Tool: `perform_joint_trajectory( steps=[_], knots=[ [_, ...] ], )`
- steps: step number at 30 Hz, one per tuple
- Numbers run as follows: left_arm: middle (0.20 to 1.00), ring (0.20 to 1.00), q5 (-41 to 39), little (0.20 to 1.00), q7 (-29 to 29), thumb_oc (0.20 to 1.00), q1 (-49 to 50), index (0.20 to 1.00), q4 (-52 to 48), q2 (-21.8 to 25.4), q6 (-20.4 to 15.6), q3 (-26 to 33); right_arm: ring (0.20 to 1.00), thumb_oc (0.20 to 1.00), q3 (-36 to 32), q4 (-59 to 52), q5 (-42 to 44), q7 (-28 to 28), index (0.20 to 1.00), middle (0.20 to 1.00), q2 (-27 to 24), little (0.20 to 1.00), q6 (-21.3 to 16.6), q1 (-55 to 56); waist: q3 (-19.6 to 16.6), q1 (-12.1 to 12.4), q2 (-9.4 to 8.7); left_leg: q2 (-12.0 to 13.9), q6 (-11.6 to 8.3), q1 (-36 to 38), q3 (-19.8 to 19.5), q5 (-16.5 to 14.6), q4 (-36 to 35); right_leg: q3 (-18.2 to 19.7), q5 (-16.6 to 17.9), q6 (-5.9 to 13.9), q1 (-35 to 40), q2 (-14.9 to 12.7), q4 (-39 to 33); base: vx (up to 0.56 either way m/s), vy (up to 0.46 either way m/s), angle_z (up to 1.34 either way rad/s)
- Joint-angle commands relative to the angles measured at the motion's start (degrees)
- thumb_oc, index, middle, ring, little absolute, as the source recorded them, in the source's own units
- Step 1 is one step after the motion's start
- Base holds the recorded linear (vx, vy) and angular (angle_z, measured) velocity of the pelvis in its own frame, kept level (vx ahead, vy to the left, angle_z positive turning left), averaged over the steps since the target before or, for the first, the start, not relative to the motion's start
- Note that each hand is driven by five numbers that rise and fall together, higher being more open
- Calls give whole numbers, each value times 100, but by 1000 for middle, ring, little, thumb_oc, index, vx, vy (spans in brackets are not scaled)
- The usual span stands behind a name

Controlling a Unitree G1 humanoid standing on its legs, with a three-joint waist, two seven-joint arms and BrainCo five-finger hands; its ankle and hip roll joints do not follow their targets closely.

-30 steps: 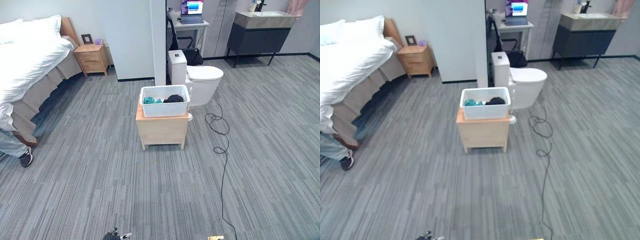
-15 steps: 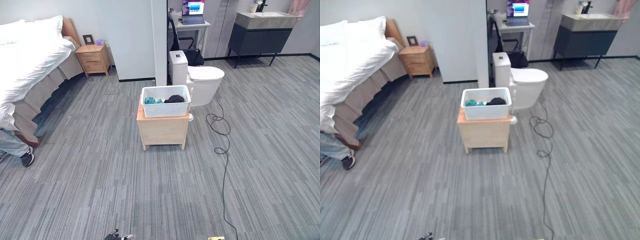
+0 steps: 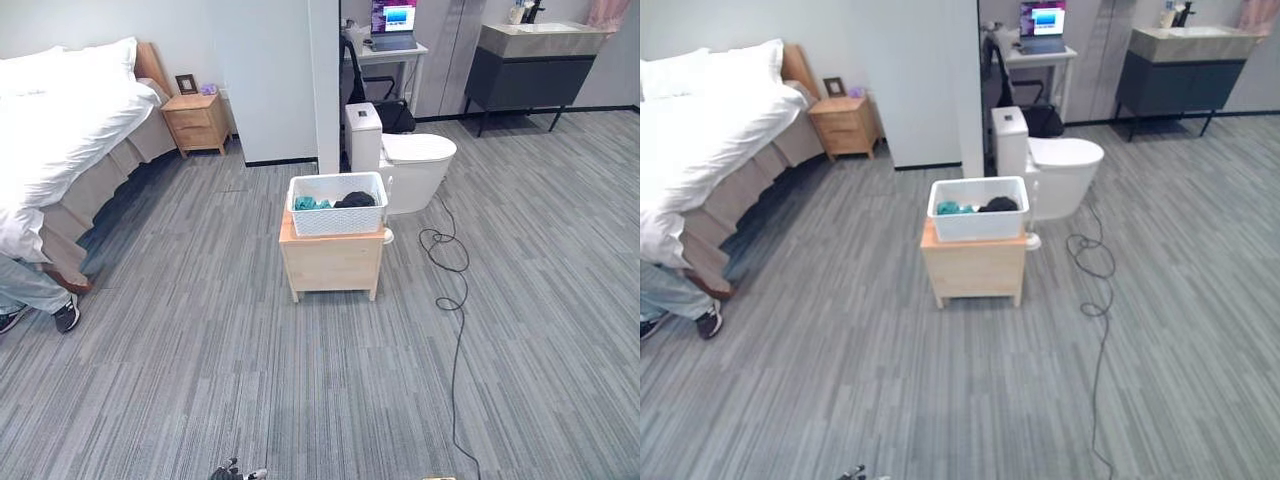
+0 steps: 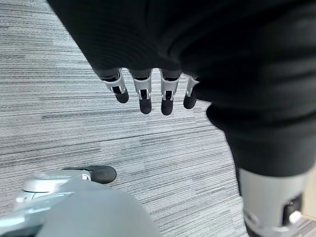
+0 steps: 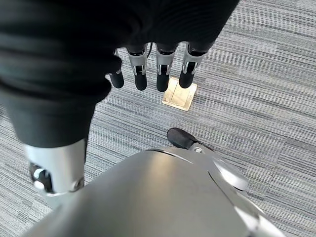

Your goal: Grab the laundry basket,head to the washer,open it,put in the laundry and shut it.

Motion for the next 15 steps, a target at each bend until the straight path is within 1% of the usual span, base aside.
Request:
perform_joint_trajectory(
  steps=[1,8,9,10,11,13,14,15],
  knots=[
    [1000,1000,102,1000,-29,1000,-387,1000,398,-49,-149,-130,1000,1000,43,551,-219,-54,1000,1000,-123,1000,74,22,-30,26,-243,165,-123,-135,-70,-190,24,-257,65,372,-103,-573,60,0,0,0],
    [1000,1000,41,1000,-43,1000,-390,1000,322,-6,-117,-116,1000,1000,-132,576,4,-61,1000,1000,-211,1000,63,-17,-9,3,-207,242,-139,-171,-198,-145,24,-108,-43,266,-70,-426,60,18,-42,2],
    [1000,1000,11,1000,-20,1000,-421,1000,305,24,-113,-121,1000,1000,-199,551,106,-85,1000,1000,-238,1000,49,-50,57,-30,-204,284,-154,-171,-246,-115,24,-62,-76,205,-105,-370,157,-47,-117,8],
    [1000,1000,-80,1000,16,1000,-504,1000,220,77,-113,-121,1000,1000,-305,555,246,-114,1000,1000,-280,1000,14,-98,211,-72,-180,385,-212,-297,-307,-86,200,73,-300,81,-349,-227,659,-65,-179,14],
    [1000,1000,-115,1000,21,1000,-539,1000,175,97,-119,-131,1000,1000,-356,535,312,-143,1000,1000,-309,1000,-15,-113,284,-85,-187,426,-268,-440,-367,-106,414,73,-420,12,-434,-140,868,-42,-220,28],
    [1000,1000,-130,1000,-5,1000,-557,1000,113,102,-109,-155,1000,1000,-409,537,381,-162,1000,1000,-355,1000,-58,-91,363,-120,-223,520,-385,-668,-491,-150,948,51,-610,-175,-351,40,978,54,-231,44],
    [1000,1000,-147,1000,-27,1000,-576,1000,68,97,-100,-177,1000,1000,-443,563,405,-179,1000,1000,-378,1000,-62,-80,458,-128,-240,536,-448,-844,-503,-49,1344,23,-656,-257,-278,117,968,37,-211,48],
    [1000,1000,-230,1000,-37,1000,-609,1000,3,89,-92,-175,1000,1000,-474,591,421,-202,1000,1000,-425,1000,-71,-87,600,-129,-229,472,-480,-1111,-574,222,1864,-35,-675,-324,-197,182,953,-8,-203,51]
  ],
)
